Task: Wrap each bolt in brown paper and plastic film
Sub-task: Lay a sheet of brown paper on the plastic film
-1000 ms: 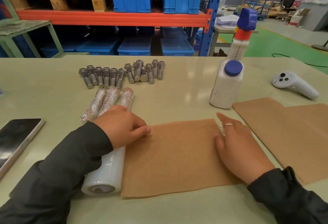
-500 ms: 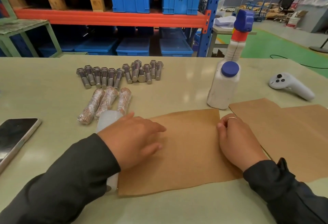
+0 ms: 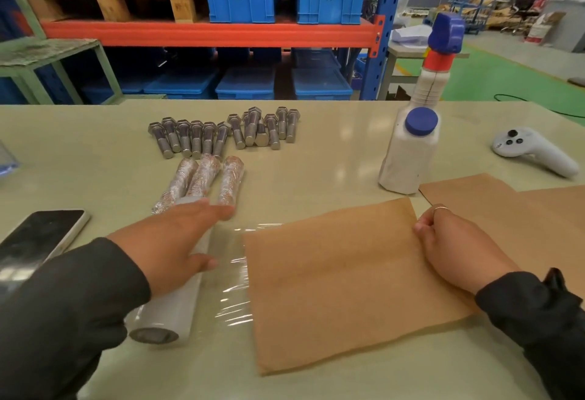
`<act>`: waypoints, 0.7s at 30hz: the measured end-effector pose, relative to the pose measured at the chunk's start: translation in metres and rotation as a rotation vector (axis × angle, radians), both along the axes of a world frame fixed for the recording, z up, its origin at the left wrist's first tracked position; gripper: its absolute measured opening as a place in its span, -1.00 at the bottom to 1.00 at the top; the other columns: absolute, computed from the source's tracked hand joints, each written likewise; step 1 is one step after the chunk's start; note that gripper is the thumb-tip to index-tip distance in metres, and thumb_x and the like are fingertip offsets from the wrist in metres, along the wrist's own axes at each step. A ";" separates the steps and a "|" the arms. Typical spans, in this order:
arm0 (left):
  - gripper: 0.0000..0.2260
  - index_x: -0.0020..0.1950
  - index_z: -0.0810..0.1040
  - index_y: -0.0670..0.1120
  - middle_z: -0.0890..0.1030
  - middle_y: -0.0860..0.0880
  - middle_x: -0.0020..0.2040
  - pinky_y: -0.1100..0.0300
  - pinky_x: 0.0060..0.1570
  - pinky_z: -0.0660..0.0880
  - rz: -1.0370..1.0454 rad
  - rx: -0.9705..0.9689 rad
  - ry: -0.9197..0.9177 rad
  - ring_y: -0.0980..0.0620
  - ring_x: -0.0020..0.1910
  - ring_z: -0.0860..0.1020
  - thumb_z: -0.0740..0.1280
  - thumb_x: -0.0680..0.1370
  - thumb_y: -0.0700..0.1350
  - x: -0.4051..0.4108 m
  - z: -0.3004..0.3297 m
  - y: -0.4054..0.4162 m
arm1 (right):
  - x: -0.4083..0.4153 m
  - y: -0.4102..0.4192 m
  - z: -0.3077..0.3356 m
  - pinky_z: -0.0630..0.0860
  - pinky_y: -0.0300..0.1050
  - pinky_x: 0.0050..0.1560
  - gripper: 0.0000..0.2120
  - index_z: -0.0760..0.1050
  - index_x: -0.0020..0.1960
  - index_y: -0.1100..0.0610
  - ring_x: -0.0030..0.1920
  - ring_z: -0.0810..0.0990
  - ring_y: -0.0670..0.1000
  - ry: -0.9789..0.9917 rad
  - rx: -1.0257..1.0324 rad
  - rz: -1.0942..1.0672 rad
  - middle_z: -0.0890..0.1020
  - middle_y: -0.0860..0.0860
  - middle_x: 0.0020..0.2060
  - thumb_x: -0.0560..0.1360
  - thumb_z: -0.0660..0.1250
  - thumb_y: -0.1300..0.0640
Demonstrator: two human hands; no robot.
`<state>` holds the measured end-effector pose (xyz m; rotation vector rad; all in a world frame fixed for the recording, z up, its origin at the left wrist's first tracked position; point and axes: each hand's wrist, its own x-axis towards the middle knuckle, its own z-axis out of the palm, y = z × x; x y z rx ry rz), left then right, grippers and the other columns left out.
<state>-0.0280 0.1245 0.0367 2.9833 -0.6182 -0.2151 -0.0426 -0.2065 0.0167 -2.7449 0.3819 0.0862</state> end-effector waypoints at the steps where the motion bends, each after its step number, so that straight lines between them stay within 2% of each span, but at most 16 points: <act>1: -0.40 0.47 -0.06 0.24 -0.02 0.13 0.53 0.33 0.36 -0.02 0.023 0.013 0.006 0.20 0.48 -0.07 0.23 0.56 0.05 -0.001 0.003 0.002 | 0.000 0.000 0.000 0.36 -0.11 -0.13 -0.88 0.34 -0.01 0.07 -0.12 0.47 0.03 0.010 0.000 -0.002 0.50 -0.01 -0.19 0.62 0.08 0.07; 4: -0.45 0.47 -0.03 0.21 -0.03 0.15 0.52 0.32 0.37 0.01 0.075 0.074 -0.012 0.20 0.49 -0.01 0.20 0.58 0.05 -0.004 0.007 0.010 | -0.001 -0.003 0.000 0.34 -0.11 -0.15 -0.89 0.34 -0.02 0.08 -0.16 0.46 0.02 0.027 -0.004 -0.015 0.49 -0.01 -0.22 0.62 0.08 0.07; 9: -0.51 0.43 0.13 0.26 0.16 0.29 0.45 0.30 0.26 0.25 0.148 0.139 -0.100 0.17 0.36 0.32 0.15 0.52 0.24 -0.010 0.017 0.017 | -0.003 -0.011 0.004 0.35 -0.10 -0.15 -0.86 0.36 0.01 0.11 -0.12 0.49 0.07 0.038 0.006 -0.061 0.54 0.05 -0.17 0.62 0.08 0.08; 13: -0.54 0.37 0.23 0.22 0.39 0.18 0.35 0.25 0.15 0.38 0.149 0.234 -0.153 0.12 0.26 0.42 0.07 0.51 0.31 -0.007 0.022 0.002 | -0.003 -0.011 0.000 0.33 -0.10 -0.18 -0.86 0.34 0.01 0.10 -0.15 0.48 0.05 0.042 0.005 -0.060 0.50 0.01 -0.22 0.63 0.06 0.07; 15: -0.51 0.39 0.22 0.14 0.42 0.11 0.32 0.20 0.17 0.39 0.123 0.240 -0.176 0.08 0.26 0.42 0.06 0.52 0.29 -0.005 0.024 -0.017 | -0.003 -0.012 -0.001 0.33 -0.09 -0.19 -0.85 0.34 0.00 0.10 -0.15 0.48 0.05 0.034 0.016 -0.062 0.50 0.00 -0.22 0.62 0.06 0.06; 16: -0.48 0.43 0.17 0.11 0.37 0.08 0.37 0.19 0.23 0.33 0.084 0.203 -0.176 0.08 0.31 0.36 0.07 0.52 0.29 -0.005 0.023 -0.029 | -0.003 -0.013 -0.001 0.33 -0.09 -0.19 -0.85 0.35 -0.01 0.09 -0.15 0.48 0.04 0.030 0.028 -0.062 0.50 0.00 -0.22 0.62 0.06 0.06; 18: -0.35 0.50 -0.02 0.08 0.10 0.06 0.51 0.24 0.36 0.07 -0.068 0.064 -0.128 0.10 0.46 0.13 0.09 0.51 0.29 -0.008 0.016 -0.057 | -0.003 -0.016 -0.001 0.33 -0.10 -0.21 -0.86 0.36 -0.05 0.06 -0.16 0.47 0.02 0.026 0.057 -0.068 0.51 -0.02 -0.22 0.61 0.08 0.05; 19: -0.29 0.51 -0.11 0.08 -0.05 0.06 0.54 0.27 0.38 -0.06 -0.160 0.006 -0.084 0.12 0.49 0.00 0.11 0.49 0.30 -0.011 0.011 -0.071 | -0.004 -0.018 -0.001 0.32 -0.10 -0.22 -0.87 0.36 -0.07 0.04 -0.17 0.47 0.00 0.022 0.070 -0.069 0.51 -0.03 -0.22 0.61 0.10 0.05; 21: -0.20 0.50 -0.24 0.09 -0.27 0.05 0.52 0.20 0.41 -0.21 -0.297 -0.022 0.034 0.11 0.49 -0.20 0.16 0.46 0.32 -0.018 -0.004 -0.091 | -0.004 -0.021 -0.001 0.31 -0.13 -0.28 -0.88 0.38 -0.08 0.03 -0.20 0.46 -0.04 0.003 0.091 -0.058 0.52 -0.03 -0.22 0.60 0.12 0.04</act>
